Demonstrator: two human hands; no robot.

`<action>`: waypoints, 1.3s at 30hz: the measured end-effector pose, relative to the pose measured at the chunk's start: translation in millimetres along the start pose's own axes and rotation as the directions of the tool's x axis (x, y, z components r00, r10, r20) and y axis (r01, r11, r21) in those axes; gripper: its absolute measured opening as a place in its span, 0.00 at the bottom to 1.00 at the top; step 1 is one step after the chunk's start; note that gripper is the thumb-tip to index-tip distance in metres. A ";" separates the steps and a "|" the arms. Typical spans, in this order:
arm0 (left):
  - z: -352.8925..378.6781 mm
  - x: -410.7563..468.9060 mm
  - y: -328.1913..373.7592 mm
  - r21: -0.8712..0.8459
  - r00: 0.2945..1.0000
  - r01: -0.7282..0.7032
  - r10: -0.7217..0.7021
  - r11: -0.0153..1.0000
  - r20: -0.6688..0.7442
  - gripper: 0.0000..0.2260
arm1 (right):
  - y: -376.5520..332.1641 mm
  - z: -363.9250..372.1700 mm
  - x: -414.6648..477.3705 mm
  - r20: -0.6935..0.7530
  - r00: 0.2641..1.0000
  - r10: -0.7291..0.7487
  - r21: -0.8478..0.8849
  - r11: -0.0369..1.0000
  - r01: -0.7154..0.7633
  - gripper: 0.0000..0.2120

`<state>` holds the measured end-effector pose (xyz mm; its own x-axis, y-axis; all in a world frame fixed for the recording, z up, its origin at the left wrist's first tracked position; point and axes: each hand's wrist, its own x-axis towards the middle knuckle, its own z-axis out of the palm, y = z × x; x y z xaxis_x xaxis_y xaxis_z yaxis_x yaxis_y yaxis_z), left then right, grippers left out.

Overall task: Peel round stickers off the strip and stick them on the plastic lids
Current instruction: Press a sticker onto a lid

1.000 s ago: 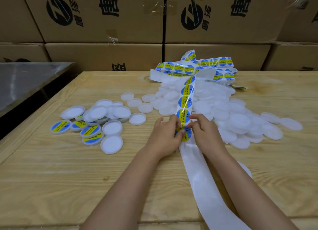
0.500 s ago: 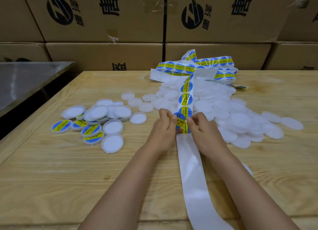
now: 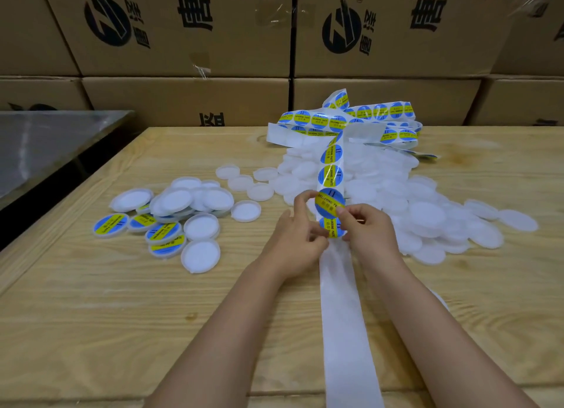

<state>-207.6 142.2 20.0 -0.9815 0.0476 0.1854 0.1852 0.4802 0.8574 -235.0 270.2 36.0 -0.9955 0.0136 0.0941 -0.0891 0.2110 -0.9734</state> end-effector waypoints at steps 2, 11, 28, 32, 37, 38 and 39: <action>2.4 0.4 -2.3 0.100 1.000 -0.019 0.017 0.995 0.013 0.45 | -0.1 -1.7 1.2 -0.082 0.997 -0.001 0.015 1.000 0.002 0.06; 0.5 2.9 -10.5 0.115 0.999 -0.037 0.040 0.993 -0.019 0.50 | 3.6 14.4 -5.4 0.055 0.980 0.190 0.294 0.935 -0.197 0.07; -34.2 -2.8 -22.5 -0.108 0.977 0.006 -0.029 0.994 -0.211 0.34 | 7.3 15.7 -10.6 0.070 0.997 0.035 0.146 0.988 -0.045 0.17; -32.1 -3.6 -15.7 -0.210 0.988 -0.025 -0.008 0.977 -0.153 0.35 | 8.9 14.5 -8.7 0.081 0.996 0.024 0.112 0.993 -0.033 0.19; -30.2 -3.7 -12.5 -0.391 0.992 0.087 -0.117 0.916 -0.054 0.32 | 11.6 14.3 -6.8 0.075 0.996 0.046 0.151 0.987 -0.057 0.21; -31.1 -3.6 -12.6 -0.476 0.987 0.125 -0.160 0.871 -0.034 0.29 | 11.9 14.3 -6.3 0.069 0.996 0.048 0.160 0.985 -0.059 0.21; -32.4 -3.4 -12.7 -0.556 0.981 0.158 -0.194 0.816 -0.006 0.23 | 12.0 14.1 -5.6 0.062 0.997 0.050 0.164 0.985 -0.060 0.21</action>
<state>-205.0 107.5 24.0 -0.9985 -0.0522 0.0184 0.0229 -0.0870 0.9959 -230.9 258.8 20.8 -0.9988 -0.0363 0.0320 -0.0336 0.0467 -0.9983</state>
